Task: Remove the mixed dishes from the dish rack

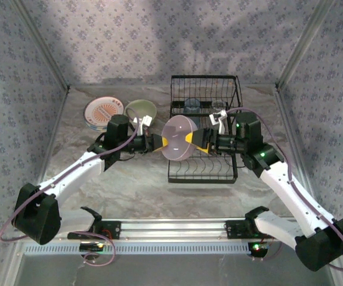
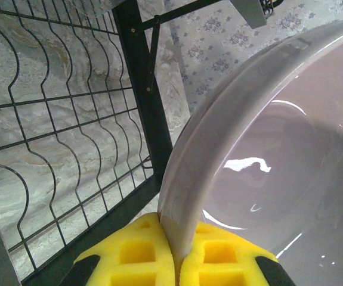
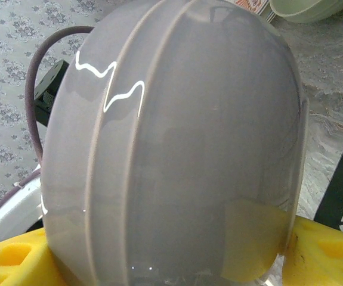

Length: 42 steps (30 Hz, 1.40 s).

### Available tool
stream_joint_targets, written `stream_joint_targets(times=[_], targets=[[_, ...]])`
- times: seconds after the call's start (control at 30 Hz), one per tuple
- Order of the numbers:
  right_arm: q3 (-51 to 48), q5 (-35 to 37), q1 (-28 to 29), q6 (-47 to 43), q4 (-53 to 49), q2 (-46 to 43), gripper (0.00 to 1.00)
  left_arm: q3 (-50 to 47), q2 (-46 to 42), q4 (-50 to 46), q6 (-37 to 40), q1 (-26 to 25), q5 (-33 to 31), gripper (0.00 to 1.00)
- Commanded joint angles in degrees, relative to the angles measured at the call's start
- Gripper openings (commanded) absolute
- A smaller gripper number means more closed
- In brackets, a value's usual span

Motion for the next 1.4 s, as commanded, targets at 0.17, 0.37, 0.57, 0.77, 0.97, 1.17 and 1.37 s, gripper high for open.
stream_joint_targets(times=[0.17,0.37,0.57,0.77,0.97,1.17,1.37], targets=[[1.5,-4.0,1.0,1.2,7.2,-0.2,0.85,-0.7,-3.2,3.5,-0.2,0.0,0.0,0.00],[2.9,-1.4,1.7,-1.7,2.9,0.1,1.00,-1.6,-4.2,4.0,-1.8,0.2,-1.6,0.00],[5.6,4.7,2.4,-6.7,-5.8,0.4,1.00,-1.8,-4.6,3.4,-2.2,0.9,-2.3,0.00],[12.1,25.1,7.7,-17.3,-22.0,0.1,1.00,-1.0,-6.0,-0.7,-1.1,2.4,-4.3,0.00],[13.6,48.7,15.3,-20.2,-29.3,-2.8,1.00,2.2,-10.3,-13.6,4.0,5.6,-10.2,0.00],[12.7,64.5,22.1,-22.0,-31.4,-4.4,1.00,9.3,-12.1,-30.7,10.6,10.2,-19.1,0.00],[10.7,71.3,27.8,-24.9,-30.4,-4.5,1.00,17.5,-7.5,-40.3,13.3,13.3,-27.1,0.00]])
